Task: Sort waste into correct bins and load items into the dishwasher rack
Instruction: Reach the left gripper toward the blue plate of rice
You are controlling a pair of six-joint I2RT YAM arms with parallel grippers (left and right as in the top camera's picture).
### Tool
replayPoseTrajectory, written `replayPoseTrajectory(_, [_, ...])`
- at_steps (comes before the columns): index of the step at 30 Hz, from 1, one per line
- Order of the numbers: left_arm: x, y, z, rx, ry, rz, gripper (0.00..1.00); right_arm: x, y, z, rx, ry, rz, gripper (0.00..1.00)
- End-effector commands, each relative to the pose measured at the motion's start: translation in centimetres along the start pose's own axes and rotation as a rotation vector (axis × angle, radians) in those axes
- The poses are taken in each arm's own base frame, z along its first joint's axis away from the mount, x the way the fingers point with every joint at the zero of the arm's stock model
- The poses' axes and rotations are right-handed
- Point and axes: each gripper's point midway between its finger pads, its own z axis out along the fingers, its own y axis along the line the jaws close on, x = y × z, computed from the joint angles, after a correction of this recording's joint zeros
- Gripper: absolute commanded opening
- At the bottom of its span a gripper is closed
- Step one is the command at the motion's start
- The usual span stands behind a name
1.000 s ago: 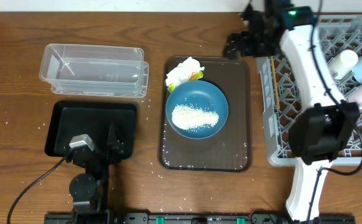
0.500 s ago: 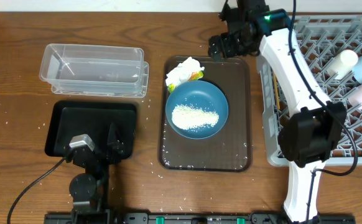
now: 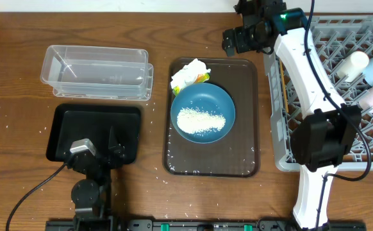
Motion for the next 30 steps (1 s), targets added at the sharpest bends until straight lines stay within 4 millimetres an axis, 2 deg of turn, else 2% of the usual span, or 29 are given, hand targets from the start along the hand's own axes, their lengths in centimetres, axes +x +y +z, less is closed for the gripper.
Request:
replayPoseTrajectory(1, [0.7,0.6,0.2,-0.025,0.005,-0.009,0.95,0.3,-0.5,0.5,0.018,0.012,0.008,0.99])
replayPoseTrajectory(4, [-1.0,-1.8,0.1,0.101,-0.05,-0.097,0.95,0.3,-0.5,0.5,0.018,0.012,0.007,0.99])
replayPoseTrajectory(7, [-3.1,-6.1,-1.1,0.351,-0.108,-0.092,0.95,0.3,-0.5,0.5,0.018,0.012,0.007,0.99])
replayPoseTrajectory(9, [-4.5,-8.2,-2.3,0.477,-0.153,-0.082,0.95,0.3,-0.5,0.5,0.018,0.012,0.007,0.99])
replayPoseTrajectory(13, [-7.1,-10.4,-3.5,0.583,-0.15,-0.102,0.95,0.3,-0.5,0.5,0.018,0.012,0.007,0.99])
replayPoseTrajectory(17, [-9.5,-13.2,-3.9,0.681,-0.061,-0.059,0.95,0.3,-0.5,0.5,0.017,0.012,0.007,0.99])
replayPoseTrajectory(21, [-10.3,-15.6,-2.1,0.731,0.217,-0.006,0.95,0.3,-0.5,0.5,0.018,0.012,0.007,0.99])
replayPoseTrajectory(25, [-9.8,-16.3,0.0,0.693,0.538,0.007,0.95,0.3,-0.5,0.5,0.017,0.012,0.007,0.99])
replayPoseTrajectory(30, [-9.6,-17.7,2.8,0.692,0.748,-0.147,0.95,0.3,-0.5,0.5,0.018,0.012,0.007,0.99])
